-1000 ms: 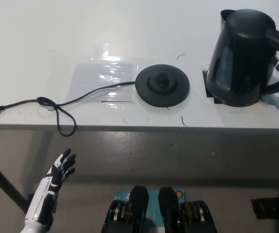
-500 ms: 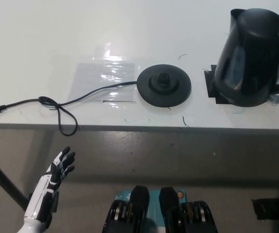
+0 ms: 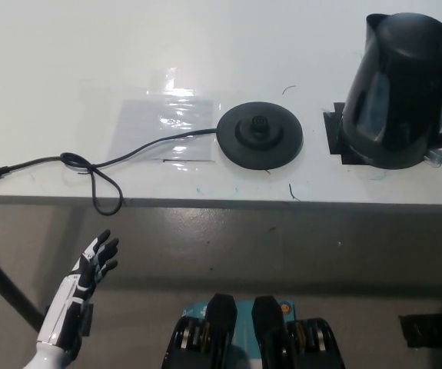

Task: A kettle and its base are kept separately on the desk infront of the robot and the robot uses its right hand to lift the kettle by its handle and places it on its base to align it correctly.

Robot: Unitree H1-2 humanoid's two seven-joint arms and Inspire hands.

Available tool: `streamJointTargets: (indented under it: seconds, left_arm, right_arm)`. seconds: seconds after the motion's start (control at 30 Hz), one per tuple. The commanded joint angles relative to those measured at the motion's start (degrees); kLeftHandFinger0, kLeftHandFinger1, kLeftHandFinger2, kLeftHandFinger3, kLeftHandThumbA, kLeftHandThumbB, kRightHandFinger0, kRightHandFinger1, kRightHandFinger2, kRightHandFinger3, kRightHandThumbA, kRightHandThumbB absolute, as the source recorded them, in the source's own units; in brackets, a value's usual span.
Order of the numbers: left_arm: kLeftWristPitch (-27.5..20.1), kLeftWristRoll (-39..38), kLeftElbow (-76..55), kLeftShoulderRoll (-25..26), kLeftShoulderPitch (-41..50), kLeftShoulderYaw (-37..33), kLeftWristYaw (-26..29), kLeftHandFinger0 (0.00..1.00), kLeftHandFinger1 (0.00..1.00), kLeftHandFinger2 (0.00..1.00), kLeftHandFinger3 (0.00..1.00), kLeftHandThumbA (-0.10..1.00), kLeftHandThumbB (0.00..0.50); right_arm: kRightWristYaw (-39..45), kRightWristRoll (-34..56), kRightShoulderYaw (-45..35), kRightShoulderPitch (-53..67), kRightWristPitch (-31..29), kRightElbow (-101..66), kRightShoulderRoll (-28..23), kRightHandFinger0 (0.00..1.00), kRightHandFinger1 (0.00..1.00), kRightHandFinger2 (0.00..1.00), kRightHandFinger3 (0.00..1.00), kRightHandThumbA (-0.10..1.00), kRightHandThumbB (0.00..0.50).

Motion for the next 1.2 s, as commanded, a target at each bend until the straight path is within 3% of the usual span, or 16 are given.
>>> streamJointTargets:
  seconds: [0.0, 0.13, 0.53, 0.67, 0.83, 1.03, 1.17]
  left_arm:
    - [-0.47, -0.31, -1.30, 1.14, -0.86, -0.09, -1.17, 1.00, 1.00, 1.00, 1.00, 1.00, 0.161]
    - [-1.23, -0.14, -0.74, 1.13, -0.83, 0.03, -1.28, 1.00, 1.00, 1.00, 1.00, 1.00, 0.155]
    - [-0.28, -0.09, -1.51, 0.97, -0.75, 0.08, -1.42, 1.00, 1.00, 1.00, 1.00, 1.00, 0.142]
    - [0.28, 0.34, -1.63, 1.02, -0.86, -0.03, -1.37, 1.00, 1.00, 1.00, 1.00, 1.00, 0.138]
    - [-0.12, 0.01, -1.15, 1.05, -0.96, -0.10, -1.62, 1.00, 1.00, 1.00, 1.00, 1.00, 0.147]
    - [0.21, -0.12, -1.39, 0.96, -0.94, -0.02, -1.65, 1.00, 1.00, 1.00, 1.00, 1.00, 0.155]
    - [-0.42, 0.18, -1.04, 1.01, -0.88, -0.12, -1.66, 1.00, 1.00, 1.00, 1.00, 1.00, 0.137]
  right_arm:
    - [-2.21, -0.73, 0.20, -4.11, -2.51, -6.69, 0.45, 0.00, 0.32, 0.75, 0.74, -0.10, 0.146]
    - [-2.16, -0.09, 0.51, -4.78, -1.26, -11.65, 1.97, 0.00, 0.37, 0.77, 0.78, -0.10, 0.135]
    - [-3.85, -1.32, 1.89, -8.42, 1.20, -18.59, 5.02, 0.00, 0.36, 0.77, 0.80, -0.10, 0.079]
    - [-3.64, -2.44, 3.02, -10.18, -1.03, -15.39, 5.97, 0.00, 0.42, 0.85, 0.86, -0.10, 0.081]
    - [-3.86, -3.43, 4.43, -11.90, -2.47, -12.54, 7.92, 0.01, 0.46, 0.83, 0.84, -0.10, 0.110]
    - [-7.34, -8.96, 7.92, -14.29, -2.77, -9.19, 11.24, 0.00, 0.38, 0.79, 0.82, -0.10, 0.137]
    - [-9.86, -11.80, 10.36, -15.99, -1.18, -6.04, 13.85, 0.00, 0.32, 0.74, 0.75, -0.10, 0.141]
